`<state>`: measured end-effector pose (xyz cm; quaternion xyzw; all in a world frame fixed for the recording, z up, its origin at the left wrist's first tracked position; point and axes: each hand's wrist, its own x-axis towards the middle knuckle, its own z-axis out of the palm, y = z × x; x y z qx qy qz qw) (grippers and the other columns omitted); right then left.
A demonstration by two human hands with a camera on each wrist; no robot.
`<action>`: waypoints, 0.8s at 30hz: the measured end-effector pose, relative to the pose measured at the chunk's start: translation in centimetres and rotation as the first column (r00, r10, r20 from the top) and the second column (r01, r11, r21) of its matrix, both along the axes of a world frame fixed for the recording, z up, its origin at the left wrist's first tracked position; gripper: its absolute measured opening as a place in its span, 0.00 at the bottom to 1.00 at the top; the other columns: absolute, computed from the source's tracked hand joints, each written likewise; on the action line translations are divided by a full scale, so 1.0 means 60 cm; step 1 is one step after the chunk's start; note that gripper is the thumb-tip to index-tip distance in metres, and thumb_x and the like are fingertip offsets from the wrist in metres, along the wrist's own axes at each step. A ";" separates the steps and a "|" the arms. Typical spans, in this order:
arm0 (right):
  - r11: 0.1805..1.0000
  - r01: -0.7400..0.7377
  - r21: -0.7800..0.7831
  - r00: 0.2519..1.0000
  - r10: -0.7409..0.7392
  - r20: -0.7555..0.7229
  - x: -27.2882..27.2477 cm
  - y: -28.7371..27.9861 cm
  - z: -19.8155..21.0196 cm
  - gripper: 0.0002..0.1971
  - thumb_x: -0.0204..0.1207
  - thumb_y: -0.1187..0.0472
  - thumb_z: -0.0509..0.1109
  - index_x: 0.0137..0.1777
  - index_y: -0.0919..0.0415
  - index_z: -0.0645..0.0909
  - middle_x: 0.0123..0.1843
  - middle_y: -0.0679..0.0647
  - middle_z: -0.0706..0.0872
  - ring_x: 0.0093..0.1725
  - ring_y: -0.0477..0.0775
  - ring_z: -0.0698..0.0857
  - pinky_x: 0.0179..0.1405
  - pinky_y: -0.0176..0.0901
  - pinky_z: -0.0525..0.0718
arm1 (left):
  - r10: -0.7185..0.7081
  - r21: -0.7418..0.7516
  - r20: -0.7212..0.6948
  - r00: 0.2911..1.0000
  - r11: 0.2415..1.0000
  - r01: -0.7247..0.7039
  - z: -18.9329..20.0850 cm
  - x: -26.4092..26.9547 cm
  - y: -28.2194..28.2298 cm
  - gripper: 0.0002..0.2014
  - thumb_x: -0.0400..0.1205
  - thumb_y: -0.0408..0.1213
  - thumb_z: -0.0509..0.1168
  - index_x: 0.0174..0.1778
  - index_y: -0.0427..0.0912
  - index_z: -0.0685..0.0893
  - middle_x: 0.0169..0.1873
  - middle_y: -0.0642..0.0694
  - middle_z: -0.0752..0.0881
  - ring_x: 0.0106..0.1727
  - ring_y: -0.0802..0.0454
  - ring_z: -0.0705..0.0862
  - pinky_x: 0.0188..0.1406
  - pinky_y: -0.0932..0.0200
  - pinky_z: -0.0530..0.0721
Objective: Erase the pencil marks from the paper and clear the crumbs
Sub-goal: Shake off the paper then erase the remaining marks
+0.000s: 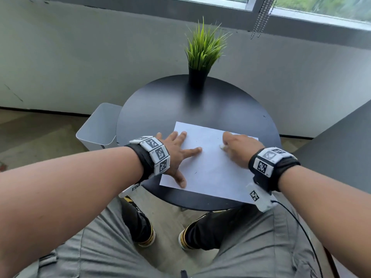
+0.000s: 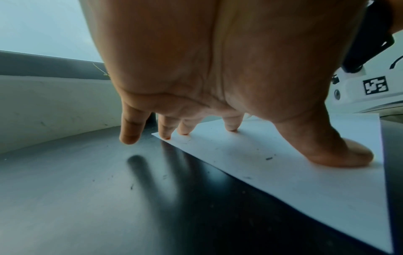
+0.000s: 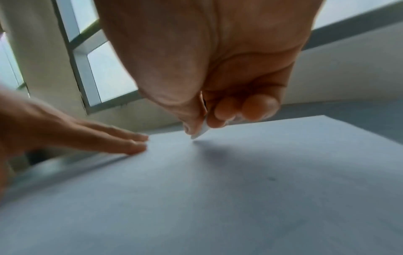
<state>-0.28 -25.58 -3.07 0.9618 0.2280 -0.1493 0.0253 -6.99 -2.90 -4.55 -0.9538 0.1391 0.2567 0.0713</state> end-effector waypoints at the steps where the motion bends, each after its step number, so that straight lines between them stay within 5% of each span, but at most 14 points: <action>1: 0.999 -0.028 0.035 1.000 0.028 -0.009 -0.007 0.001 0.003 0.08 0.85 0.49 0.55 0.50 0.52 0.65 0.54 0.55 0.84 0.49 0.62 0.80 0.50 0.56 0.81 | 0.001 -0.015 0.005 1.000 1.000 -0.001 -0.001 -0.001 0.002 0.61 0.60 0.82 0.68 0.83 0.76 0.37 0.88 0.39 0.37 0.88 0.35 0.41 0.79 0.22 0.56; 5: 0.956 -0.277 0.102 0.952 0.287 -0.104 -0.100 0.043 -0.013 0.10 0.85 0.45 0.53 0.57 0.49 0.65 0.56 0.54 0.84 0.53 0.63 0.83 0.43 0.51 0.77 | 0.016 -0.076 0.033 0.999 0.997 -0.013 -0.010 -0.014 0.014 0.59 0.62 0.80 0.68 0.85 0.73 0.42 0.88 0.40 0.39 0.88 0.39 0.40 0.82 0.28 0.54; 10: 0.992 -0.081 0.095 0.997 0.079 0.019 -0.082 0.052 -0.026 0.07 0.84 0.51 0.55 0.52 0.53 0.61 0.55 0.61 0.85 0.49 0.67 0.83 0.41 0.53 0.77 | 0.020 -0.088 0.065 0.998 0.996 -0.015 -0.010 -0.015 0.015 0.60 0.61 0.81 0.69 0.86 0.68 0.46 0.87 0.41 0.49 0.88 0.40 0.48 0.83 0.36 0.61; 14: 0.928 -0.354 0.119 0.929 0.363 -0.067 -0.154 0.079 -0.037 0.07 0.81 0.57 0.59 0.54 0.48 0.64 0.49 0.51 0.81 0.49 0.63 0.84 0.37 0.52 0.77 | 0.008 -0.062 0.079 0.997 0.998 -0.003 -0.008 -0.012 0.011 0.60 0.61 0.80 0.69 0.86 0.68 0.46 0.86 0.40 0.49 0.87 0.39 0.51 0.81 0.35 0.63; 19: 0.987 -0.133 0.086 0.991 0.134 -0.006 -0.081 0.062 -0.017 0.05 0.83 0.53 0.55 0.56 0.49 0.64 0.57 0.57 0.84 0.53 0.66 0.84 0.49 0.56 0.82 | 0.008 -0.060 0.053 0.999 0.998 -0.004 -0.006 -0.013 0.011 0.61 0.62 0.81 0.68 0.86 0.68 0.44 0.87 0.41 0.48 0.87 0.40 0.49 0.81 0.32 0.62; 22: 0.935 -0.345 0.087 0.931 0.352 -0.093 -0.146 0.089 -0.013 0.09 0.79 0.60 0.59 0.55 0.47 0.65 0.51 0.53 0.83 0.50 0.65 0.84 0.44 0.55 0.82 | 0.010 -0.050 0.052 0.999 0.999 -0.007 -0.006 -0.017 0.013 0.62 0.63 0.79 0.69 0.87 0.64 0.43 0.88 0.41 0.45 0.88 0.41 0.46 0.81 0.31 0.60; 24: 0.930 -0.367 0.033 0.921 0.368 -0.128 -0.138 0.079 -0.005 0.08 0.80 0.60 0.59 0.56 0.49 0.68 0.53 0.54 0.83 0.52 0.63 0.84 0.45 0.53 0.82 | 0.015 -0.044 0.035 0.999 0.999 -0.014 -0.007 -0.019 0.016 0.64 0.64 0.79 0.69 0.88 0.59 0.42 0.88 0.43 0.41 0.89 0.43 0.44 0.82 0.29 0.58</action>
